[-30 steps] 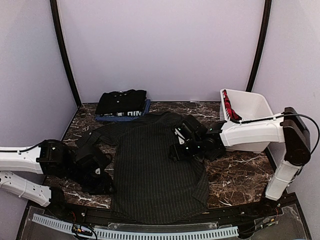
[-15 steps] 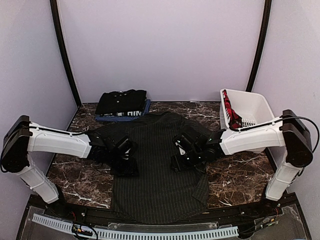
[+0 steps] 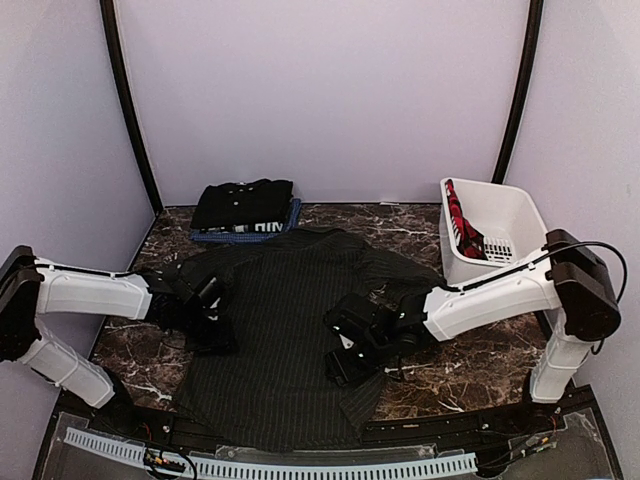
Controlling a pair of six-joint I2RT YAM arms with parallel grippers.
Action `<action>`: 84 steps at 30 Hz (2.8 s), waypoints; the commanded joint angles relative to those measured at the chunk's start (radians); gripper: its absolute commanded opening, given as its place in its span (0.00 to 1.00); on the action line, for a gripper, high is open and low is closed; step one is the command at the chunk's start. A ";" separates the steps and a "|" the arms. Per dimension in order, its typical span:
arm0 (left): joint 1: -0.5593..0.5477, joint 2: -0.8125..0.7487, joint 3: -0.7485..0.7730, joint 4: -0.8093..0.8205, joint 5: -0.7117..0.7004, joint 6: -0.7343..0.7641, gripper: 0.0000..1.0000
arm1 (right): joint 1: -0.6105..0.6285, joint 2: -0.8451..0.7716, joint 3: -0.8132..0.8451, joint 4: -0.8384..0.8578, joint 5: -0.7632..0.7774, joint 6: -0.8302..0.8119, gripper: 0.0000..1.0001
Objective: Fold and stack the long sleeve shirts
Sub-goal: Move the flattened shirt to the center of the board, then smooth out the flattened shirt at the center of the board.
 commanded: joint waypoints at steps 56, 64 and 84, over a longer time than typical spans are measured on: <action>0.280 -0.020 -0.077 -0.112 0.028 0.072 0.34 | -0.473 -0.077 -0.012 0.013 0.138 -0.150 0.47; 0.281 -0.017 -0.074 -0.110 0.024 0.073 0.33 | -0.417 -0.011 0.141 0.082 0.208 -0.152 0.35; 0.327 -0.028 -0.076 -0.119 0.024 0.065 0.34 | -0.613 0.148 0.130 0.045 0.243 -0.171 0.29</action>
